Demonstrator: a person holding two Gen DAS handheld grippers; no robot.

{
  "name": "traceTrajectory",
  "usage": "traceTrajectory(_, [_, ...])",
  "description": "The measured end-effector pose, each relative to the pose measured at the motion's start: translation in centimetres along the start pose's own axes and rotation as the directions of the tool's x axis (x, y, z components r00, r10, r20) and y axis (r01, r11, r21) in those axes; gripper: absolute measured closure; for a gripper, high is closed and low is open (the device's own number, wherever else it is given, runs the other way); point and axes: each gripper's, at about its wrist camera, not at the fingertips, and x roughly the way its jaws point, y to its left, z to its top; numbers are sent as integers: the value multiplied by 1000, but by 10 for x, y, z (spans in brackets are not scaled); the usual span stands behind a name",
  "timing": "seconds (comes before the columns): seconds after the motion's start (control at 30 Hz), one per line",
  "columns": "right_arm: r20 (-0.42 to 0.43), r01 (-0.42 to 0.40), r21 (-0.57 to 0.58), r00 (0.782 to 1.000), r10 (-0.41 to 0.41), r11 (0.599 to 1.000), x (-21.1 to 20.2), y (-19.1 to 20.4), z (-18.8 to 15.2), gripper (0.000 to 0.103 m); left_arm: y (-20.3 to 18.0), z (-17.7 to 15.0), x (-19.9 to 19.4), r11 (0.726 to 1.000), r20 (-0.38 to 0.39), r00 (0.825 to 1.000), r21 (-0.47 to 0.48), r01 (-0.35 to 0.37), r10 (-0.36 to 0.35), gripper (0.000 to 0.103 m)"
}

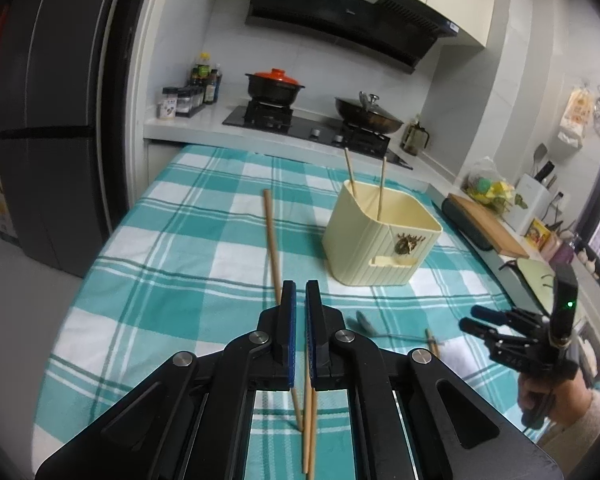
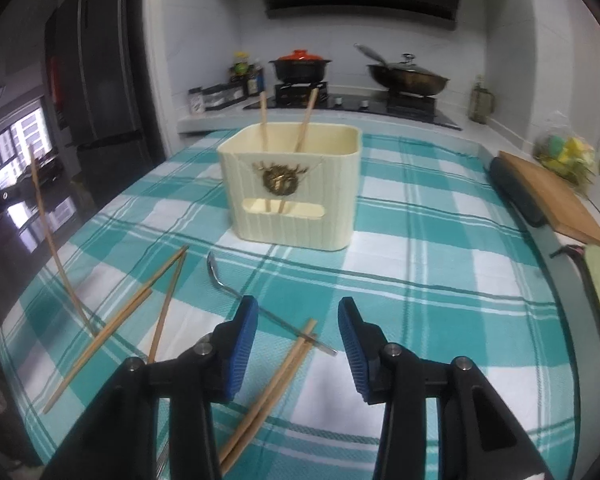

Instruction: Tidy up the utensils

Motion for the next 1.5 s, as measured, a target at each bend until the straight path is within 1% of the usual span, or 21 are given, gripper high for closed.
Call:
traceTrajectory(0.13, [-97,-109,-128,991,97,986,46,19,17,60,-2,1,0,1000,1,1000,7,-6,6,100])
traceTrajectory(0.27, [-163,-240,-180,964,211,954,70,35,30,60,2,4,2,1000,2,1000,0,-11,11,100])
traceTrajectory(0.33, [-224,-320,-238,937,268,917,77,52,32,52,2,5,4,1000,-3,1000,2,-16,16,100])
traceTrajectory(0.37, [-270,-354,-282,921,280,892,83,63,30,47,4,5,6,1000,-5,1000,-1,-19,19,100])
traceTrajectory(0.47, [-320,-341,-408,922,217,847,100,86,23,47,17,4,11,998,-41,999,-44,-36,34,100])
traceTrajectory(0.53, [-346,-359,-424,913,218,832,114,90,24,47,32,0,22,994,-97,995,-98,-44,34,98])
traceTrajectory(0.57, [-362,-370,-426,906,219,825,121,92,25,47,42,-3,29,990,-131,991,-130,-57,39,96])
traceTrajectory(0.63, [-391,-390,-439,894,219,809,134,96,28,47,59,-12,47,981,-205,978,-184,-69,30,75])
traceTrajectory(0.73, [-446,-437,-461,867,224,772,150,101,30,47,78,-24,77,963,-289,957,-249,-100,24,51])
traceTrajectory(0.87, [-456,-470,-498,857,241,728,156,108,31,47,92,-24,118,953,-357,929,-236,-192,99,43])
traceTrajectory(0.93, [-465,-484,-504,850,248,715,158,109,33,47,99,-19,140,945,-387,913,-232,-229,126,42])
traceTrajectory(1.03, [-472,-497,-513,844,253,700,159,110,34,49,108,-14,172,932,-449,871,-186,-310,200,42])
traceTrajectory(1.07, [-473,-502,-512,842,258,698,159,109,34,53,110,-13,181,927,-467,855,-166,-335,225,42])
traceTrajectory(1.1, [-471,-502,-511,842,261,697,159,109,35,58,112,-13,188,924,-476,844,-149,-352,245,42])
traceTrajectory(1.13, [-467,-501,-512,844,263,698,159,109,35,63,110,-10,191,924,-459,846,-122,-362,271,44])
traceTrajectory(1.17, [-462,-498,-512,847,265,700,159,109,36,68,108,-9,195,924,-465,837,-97,-370,287,46])
traceTrajectory(1.2, [-460,-497,-509,847,266,702,159,109,36,68,106,-8,197,925,-455,837,-71,-374,304,61])
traceTrajectory(1.23, [-454,-492,-513,851,264,704,159,109,36,68,104,-7,200,929,-449,839,-53,-367,306,84])
traceTrajectory(1.3, [-438,-479,-520,860,260,708,157,110,35,68,103,-7,200,937,-442,849,-50,-347,290,94])
traceTrajectory(1.37, [-421,-454,-525,874,244,720,155,109,35,68,106,-7,196,947,-433,868,-91,-309,242,97])
traceTrajectory(1.5, [-369,-417,-504,896,248,756,136,97,38,68,96,-2,173,957,-365,907,-111,-267,210,99])
